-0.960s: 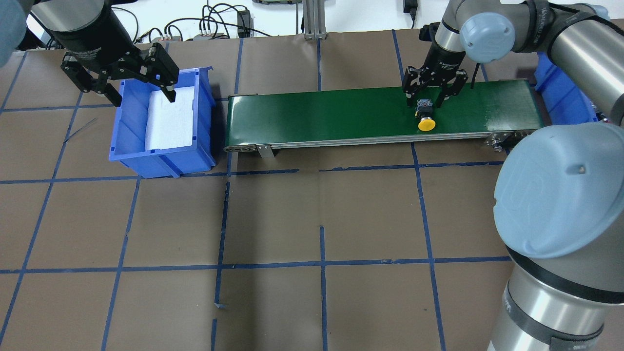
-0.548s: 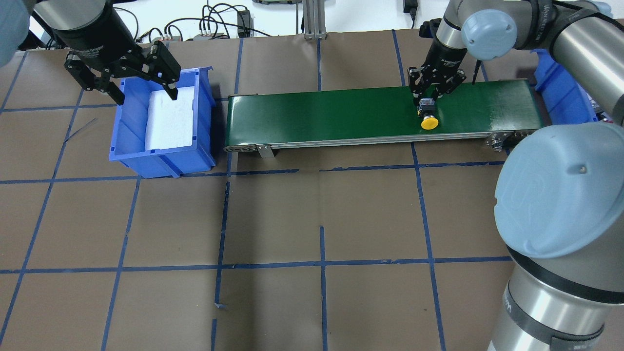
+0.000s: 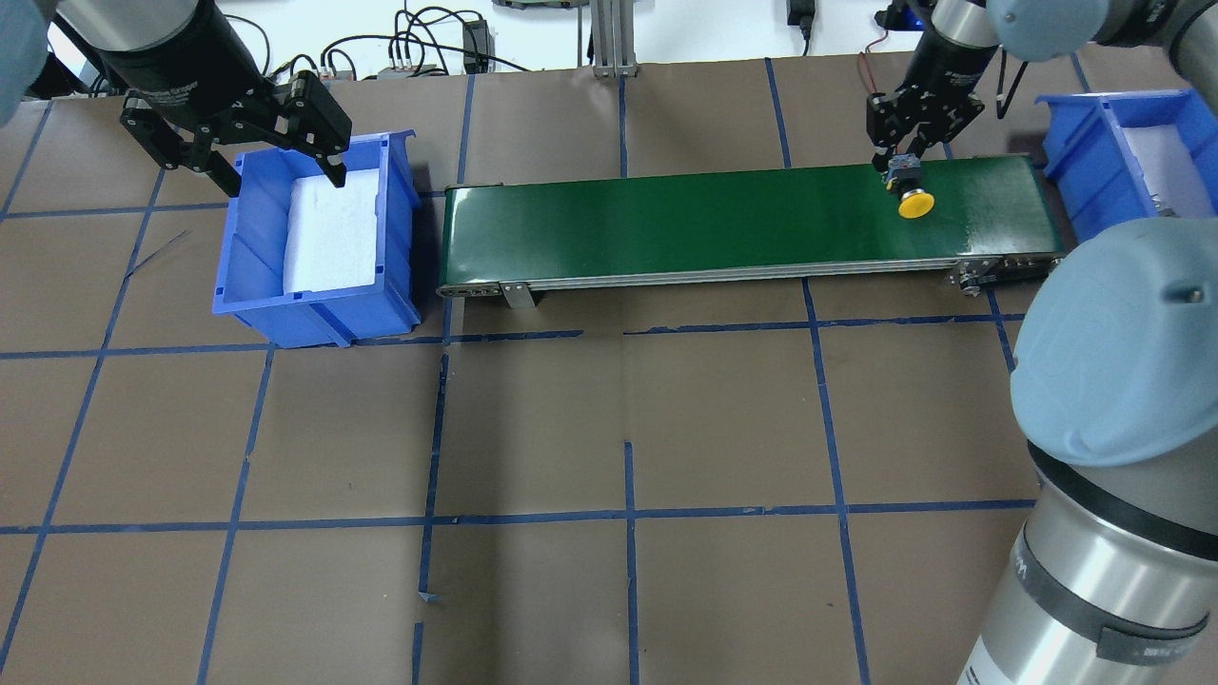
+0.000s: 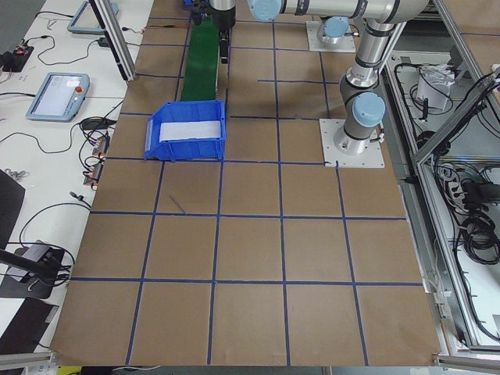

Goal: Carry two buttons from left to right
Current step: 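Carry the yellow button with the right gripper into the far-end blue bin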

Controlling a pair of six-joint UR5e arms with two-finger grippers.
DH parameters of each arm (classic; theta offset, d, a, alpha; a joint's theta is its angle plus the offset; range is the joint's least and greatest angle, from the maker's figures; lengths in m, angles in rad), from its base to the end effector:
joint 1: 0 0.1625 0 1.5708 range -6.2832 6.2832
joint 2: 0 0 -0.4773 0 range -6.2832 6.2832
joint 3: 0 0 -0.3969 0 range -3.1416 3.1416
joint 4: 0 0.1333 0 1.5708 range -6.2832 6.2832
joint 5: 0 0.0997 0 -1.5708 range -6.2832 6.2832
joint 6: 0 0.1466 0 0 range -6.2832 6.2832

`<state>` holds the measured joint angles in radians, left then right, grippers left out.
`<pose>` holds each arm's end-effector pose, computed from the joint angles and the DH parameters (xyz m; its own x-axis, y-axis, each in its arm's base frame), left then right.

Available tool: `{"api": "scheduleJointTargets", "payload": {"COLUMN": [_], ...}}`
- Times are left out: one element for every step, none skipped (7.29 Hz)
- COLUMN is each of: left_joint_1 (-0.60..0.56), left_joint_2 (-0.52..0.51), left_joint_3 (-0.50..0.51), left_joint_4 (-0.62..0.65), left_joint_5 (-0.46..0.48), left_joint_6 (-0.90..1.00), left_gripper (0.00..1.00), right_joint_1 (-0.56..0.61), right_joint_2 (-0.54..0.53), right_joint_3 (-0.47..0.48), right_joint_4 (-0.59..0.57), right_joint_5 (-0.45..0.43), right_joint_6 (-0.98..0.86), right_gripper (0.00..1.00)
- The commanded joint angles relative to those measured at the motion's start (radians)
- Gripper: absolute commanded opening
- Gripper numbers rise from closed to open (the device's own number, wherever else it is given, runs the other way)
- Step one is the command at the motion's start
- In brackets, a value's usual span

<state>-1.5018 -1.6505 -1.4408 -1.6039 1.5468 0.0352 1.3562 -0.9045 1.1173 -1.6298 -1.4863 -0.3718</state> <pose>-0.0995 -0.5448 0.5134 -0.9992 -0.0334 0.0234 -0.0338 0.9993 -0.0180 -0.0193 -0.7727 0.2943 -0.9809 -0.1413 -0.1334 -0.1566 0.9812 0.1124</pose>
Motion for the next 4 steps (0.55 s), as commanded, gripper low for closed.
{"api": "scheduleJointTargets", "payload": {"left_joint_1": [0.002,0.000,0.000,0.000], "left_joint_2": [-0.009,-0.009,-0.006,-0.006], "left_joint_3": [-0.004,-0.004,-0.004,-0.004], "left_joint_4": [0.021,0.021,0.021,0.021], "left_joint_5": [0.004,-0.001,0.001,-0.004], "left_joint_6": [0.002,0.002,0.002,0.003], "left_gripper": [1.00,1.00,1.00,1.00], "right_joint_1": [-0.093,-0.135,-0.181,-0.224], "right_joint_2": [0.001,0.004,0.012,0.022], "right_joint_3": [-0.057,-0.091,-0.123,-0.161], "right_joint_4": [0.019,0.019,0.019,0.019], "right_joint_5": [-0.044,-0.052,-0.080,-0.081], "right_joint_6": [-0.158,-0.229,-0.298,-0.352], "right_gripper": [0.05,0.05,0.05,0.05]}}
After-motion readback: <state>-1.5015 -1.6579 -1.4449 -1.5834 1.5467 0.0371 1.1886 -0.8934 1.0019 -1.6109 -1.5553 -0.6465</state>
